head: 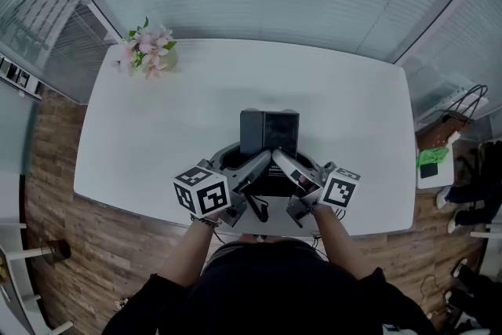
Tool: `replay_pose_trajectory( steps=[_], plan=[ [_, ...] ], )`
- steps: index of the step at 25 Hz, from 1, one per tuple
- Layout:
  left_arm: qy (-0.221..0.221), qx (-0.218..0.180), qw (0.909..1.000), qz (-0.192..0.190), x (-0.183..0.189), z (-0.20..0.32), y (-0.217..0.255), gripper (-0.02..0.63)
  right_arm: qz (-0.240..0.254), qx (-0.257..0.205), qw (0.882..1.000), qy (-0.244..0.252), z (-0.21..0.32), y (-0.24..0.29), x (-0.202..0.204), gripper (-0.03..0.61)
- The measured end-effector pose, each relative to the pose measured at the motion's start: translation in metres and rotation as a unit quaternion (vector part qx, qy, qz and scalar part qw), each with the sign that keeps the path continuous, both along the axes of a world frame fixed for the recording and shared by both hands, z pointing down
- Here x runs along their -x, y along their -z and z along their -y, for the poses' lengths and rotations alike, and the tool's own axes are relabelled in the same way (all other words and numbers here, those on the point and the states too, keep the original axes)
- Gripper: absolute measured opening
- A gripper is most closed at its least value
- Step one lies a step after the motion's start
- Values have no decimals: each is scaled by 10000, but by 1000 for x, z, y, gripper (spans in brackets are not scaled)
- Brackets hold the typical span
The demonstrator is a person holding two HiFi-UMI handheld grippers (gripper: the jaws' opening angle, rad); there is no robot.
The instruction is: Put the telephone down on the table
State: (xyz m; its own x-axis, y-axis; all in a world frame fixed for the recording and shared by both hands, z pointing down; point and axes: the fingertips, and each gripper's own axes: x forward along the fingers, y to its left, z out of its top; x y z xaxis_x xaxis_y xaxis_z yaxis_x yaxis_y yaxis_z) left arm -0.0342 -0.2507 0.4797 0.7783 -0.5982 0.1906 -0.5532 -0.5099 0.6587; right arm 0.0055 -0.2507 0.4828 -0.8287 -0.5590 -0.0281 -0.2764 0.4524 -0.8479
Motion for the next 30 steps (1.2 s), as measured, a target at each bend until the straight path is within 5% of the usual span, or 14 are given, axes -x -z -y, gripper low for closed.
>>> replay_pose_trajectory(
  steps=[30],
  plan=[
    [-114,869,9961,42,-10,1,-59,230,94,945,9954,96,-2,-55,-4,172]
  ],
)
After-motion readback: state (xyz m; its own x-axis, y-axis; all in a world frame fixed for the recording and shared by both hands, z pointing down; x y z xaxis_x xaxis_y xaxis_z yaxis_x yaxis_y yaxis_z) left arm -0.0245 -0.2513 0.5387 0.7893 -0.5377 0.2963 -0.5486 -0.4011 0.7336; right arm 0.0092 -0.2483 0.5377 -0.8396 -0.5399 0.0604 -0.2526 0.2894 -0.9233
